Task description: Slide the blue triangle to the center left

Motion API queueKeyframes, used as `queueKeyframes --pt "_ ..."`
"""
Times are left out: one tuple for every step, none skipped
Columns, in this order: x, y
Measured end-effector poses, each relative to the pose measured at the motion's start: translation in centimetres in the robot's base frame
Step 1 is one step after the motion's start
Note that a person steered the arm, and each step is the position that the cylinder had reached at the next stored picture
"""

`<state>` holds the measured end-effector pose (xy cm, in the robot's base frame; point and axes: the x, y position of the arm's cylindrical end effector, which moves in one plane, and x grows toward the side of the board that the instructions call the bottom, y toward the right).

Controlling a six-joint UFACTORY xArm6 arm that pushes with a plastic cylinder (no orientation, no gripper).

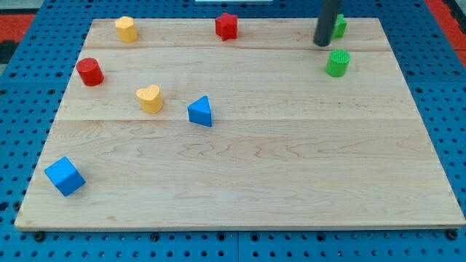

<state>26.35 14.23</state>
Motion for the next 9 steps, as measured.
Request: queueKeyframes --pt "0.6 -7.2" --pt "4.2 -13.2" --pt "6.4 -20.2" --pt "8.9 -22.2" --pt "9.9 -19.4" --pt "13.6 -13.9" --pt "17.2 -19.1" --pt "16.5 -29.7" --pt "19.0 -35.9"
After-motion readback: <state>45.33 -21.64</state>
